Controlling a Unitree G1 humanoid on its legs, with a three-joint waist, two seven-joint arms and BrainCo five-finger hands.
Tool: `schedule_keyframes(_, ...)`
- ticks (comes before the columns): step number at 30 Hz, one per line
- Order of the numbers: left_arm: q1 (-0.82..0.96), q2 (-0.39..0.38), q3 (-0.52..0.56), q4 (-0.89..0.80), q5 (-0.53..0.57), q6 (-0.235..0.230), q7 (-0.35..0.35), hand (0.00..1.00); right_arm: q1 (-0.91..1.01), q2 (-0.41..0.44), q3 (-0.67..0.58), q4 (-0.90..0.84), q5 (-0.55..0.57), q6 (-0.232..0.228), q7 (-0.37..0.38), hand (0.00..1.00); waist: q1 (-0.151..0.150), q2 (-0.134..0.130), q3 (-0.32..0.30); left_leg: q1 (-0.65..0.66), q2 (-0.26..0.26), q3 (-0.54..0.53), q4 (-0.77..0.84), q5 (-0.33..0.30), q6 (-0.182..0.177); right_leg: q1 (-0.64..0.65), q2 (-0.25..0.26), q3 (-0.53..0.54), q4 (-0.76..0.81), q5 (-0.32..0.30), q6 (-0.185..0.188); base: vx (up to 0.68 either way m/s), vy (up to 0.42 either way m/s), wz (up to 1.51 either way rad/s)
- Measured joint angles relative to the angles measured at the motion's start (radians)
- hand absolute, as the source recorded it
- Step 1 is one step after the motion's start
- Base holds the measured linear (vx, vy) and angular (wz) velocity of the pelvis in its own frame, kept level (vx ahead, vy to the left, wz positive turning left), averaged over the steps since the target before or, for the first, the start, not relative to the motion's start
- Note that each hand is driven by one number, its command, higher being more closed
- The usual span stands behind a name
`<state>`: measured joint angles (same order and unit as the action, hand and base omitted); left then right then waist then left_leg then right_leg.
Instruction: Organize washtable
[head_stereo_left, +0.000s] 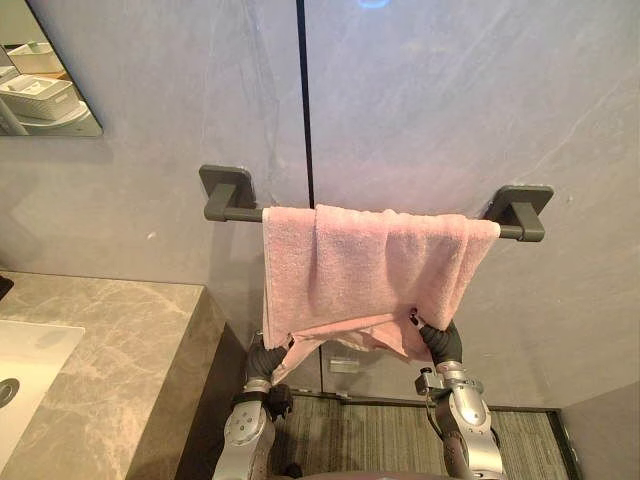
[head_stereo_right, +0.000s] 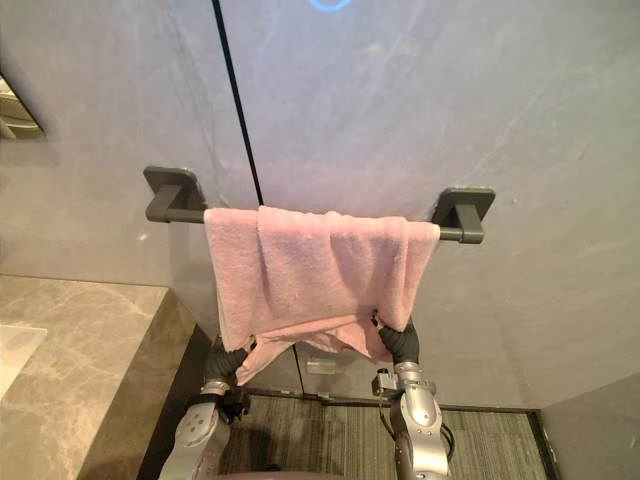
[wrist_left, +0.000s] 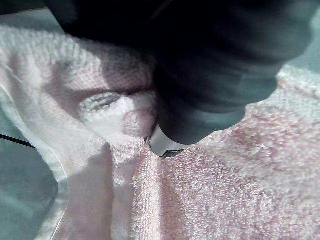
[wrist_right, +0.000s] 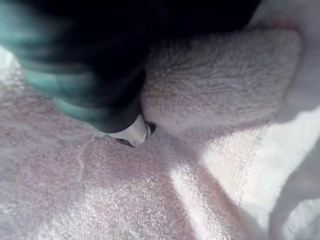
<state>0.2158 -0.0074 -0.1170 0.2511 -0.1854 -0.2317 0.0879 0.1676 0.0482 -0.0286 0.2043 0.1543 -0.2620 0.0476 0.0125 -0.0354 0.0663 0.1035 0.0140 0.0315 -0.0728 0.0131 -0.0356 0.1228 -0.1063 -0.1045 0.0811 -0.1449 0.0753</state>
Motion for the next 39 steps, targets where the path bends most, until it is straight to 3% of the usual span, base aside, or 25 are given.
schedule_keyframes(7, -0.024, 0.014, -0.003, 0.056, 0.001, -0.013, 0.000, 1.00, -0.033, -0.002, 0.000, 0.057, -0.010, -0.001, -0.003, 1.00, -0.001, -0.001, -0.021, 0.006, 0.001, 0.000, -0.021, 0.011, -0.001, 0.002, 0.002, -0.002, -0.014, 0.003, -0.003, -0.01, -0.005, 0.00)
schedule_keyframes(8, -0.026, 0.015, -0.003, 0.056, 0.001, -0.013, 0.000, 0.00, -0.037, -0.002, 0.000, 0.061, -0.010, -0.001, -0.004, 0.00, -0.001, -0.002, -0.021, 0.007, 0.001, 0.000, -0.021, 0.011, -0.001, 0.004, 0.002, -0.002, -0.015, 0.003, -0.004, 0.00, 0.000, 0.00)
schedule_keyframes(21, -0.037, 0.043, -0.002, 0.075, 0.004, -0.005, 0.007, 0.00, -0.053, -0.035, -0.006, 0.162, -0.009, 0.008, -0.025, 0.00, -0.004, -0.007, -0.016, 0.010, 0.003, 0.005, -0.022, 0.010, -0.001, 0.016, 0.004, -0.002, -0.036, 0.011, -0.006, 0.00, -0.002, 0.00)
schedule_keyframes(34, 0.013, 0.058, 0.002, 0.099, 0.000, 0.032, 0.022, 0.00, 0.010, -0.035, -0.021, 0.297, 0.072, 0.085, -0.045, 0.00, -0.024, -0.001, 0.008, 0.015, 0.004, 0.011, -0.022, 0.010, -0.001, 0.027, 0.005, 0.002, -0.050, 0.022, -0.006, -0.02, -0.008, -0.01)
schedule_keyframes(39, 0.035, 0.058, 0.050, 0.088, 0.000, 0.031, 0.024, 0.00, 0.042, -0.034, -0.093, 0.268, 0.091, 0.088, -0.066, 0.00, -0.025, 0.004, 0.011, 0.019, 0.006, 0.027, -0.022, 0.010, -0.001, 0.029, 0.006, 0.017, -0.047, 0.027, -0.007, -0.03, -0.016, -0.08)
